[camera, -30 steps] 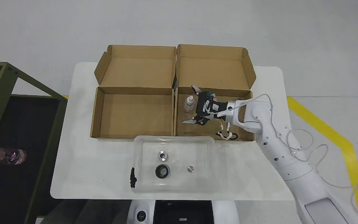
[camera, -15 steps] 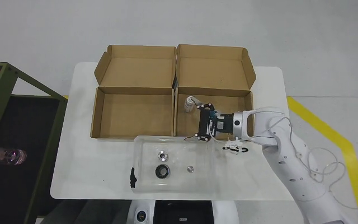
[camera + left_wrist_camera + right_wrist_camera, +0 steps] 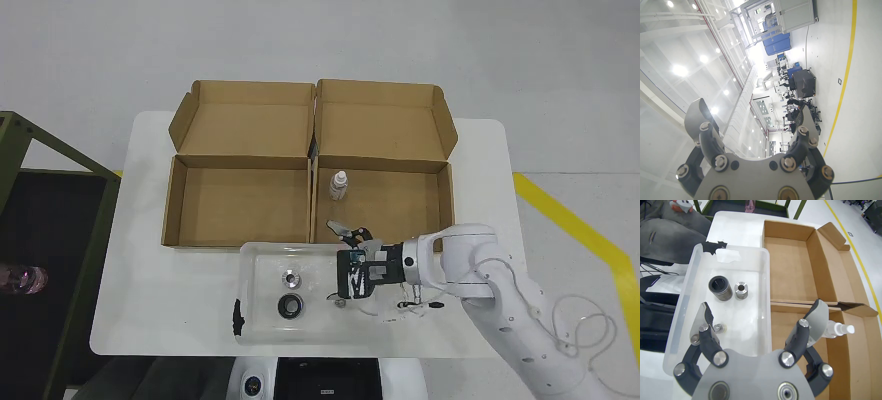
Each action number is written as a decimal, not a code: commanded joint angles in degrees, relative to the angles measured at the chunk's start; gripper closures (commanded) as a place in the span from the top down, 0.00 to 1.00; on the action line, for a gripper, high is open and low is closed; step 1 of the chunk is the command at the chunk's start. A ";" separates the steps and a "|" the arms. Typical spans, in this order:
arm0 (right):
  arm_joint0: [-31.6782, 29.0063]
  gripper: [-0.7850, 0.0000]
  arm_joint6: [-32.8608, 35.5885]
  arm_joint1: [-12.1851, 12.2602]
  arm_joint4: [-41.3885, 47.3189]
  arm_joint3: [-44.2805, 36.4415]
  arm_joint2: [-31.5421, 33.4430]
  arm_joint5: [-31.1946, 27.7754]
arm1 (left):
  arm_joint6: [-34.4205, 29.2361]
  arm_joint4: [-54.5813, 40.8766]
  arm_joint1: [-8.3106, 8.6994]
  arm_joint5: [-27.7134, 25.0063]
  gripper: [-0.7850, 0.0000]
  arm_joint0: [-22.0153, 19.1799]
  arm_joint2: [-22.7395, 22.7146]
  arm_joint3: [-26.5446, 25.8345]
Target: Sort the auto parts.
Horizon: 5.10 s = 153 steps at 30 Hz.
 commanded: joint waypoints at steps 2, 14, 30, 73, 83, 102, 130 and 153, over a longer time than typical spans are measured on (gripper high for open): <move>-0.36 1.00 2.99 0.18 -0.19 -0.58 -1.48 -0.16 | 0.00 0.00 0.00 0.00 1.00 0.00 0.00 0.00; -0.70 1.00 12.12 0.75 -0.96 -1.55 -6.26 1.58 | 0.00 0.00 0.00 0.00 1.00 0.00 0.00 0.00; 1.48 1.00 18.73 2.45 -4.21 -0.84 -14.30 6.82 | 0.00 0.00 0.00 0.00 1.00 0.00 0.00 0.00; 5.35 0.00 12.37 5.18 -4.78 -4.75 -18.13 9.04 | 0.00 0.00 0.00 0.00 1.00 0.00 0.00 0.00; 2.81 0.00 -3.80 5.93 -12.56 -6.17 -13.59 9.86 | 0.00 0.00 0.00 0.00 1.00 0.00 0.00 0.00; -1.66 0.00 -20.72 7.14 -22.23 -8.24 -4.27 15.10 | 0.00 0.00 0.00 0.00 1.00 0.00 0.00 0.00; -2.18 0.00 -21.36 7.24 -20.17 -3.03 3.14 16.31 | 0.00 0.00 0.00 0.00 1.00 0.00 0.00 0.00; 9.84 0.00 -11.83 4.50 -9.76 14.24 -2.33 14.08 | 0.00 0.00 0.00 0.00 1.00 0.00 0.00 0.00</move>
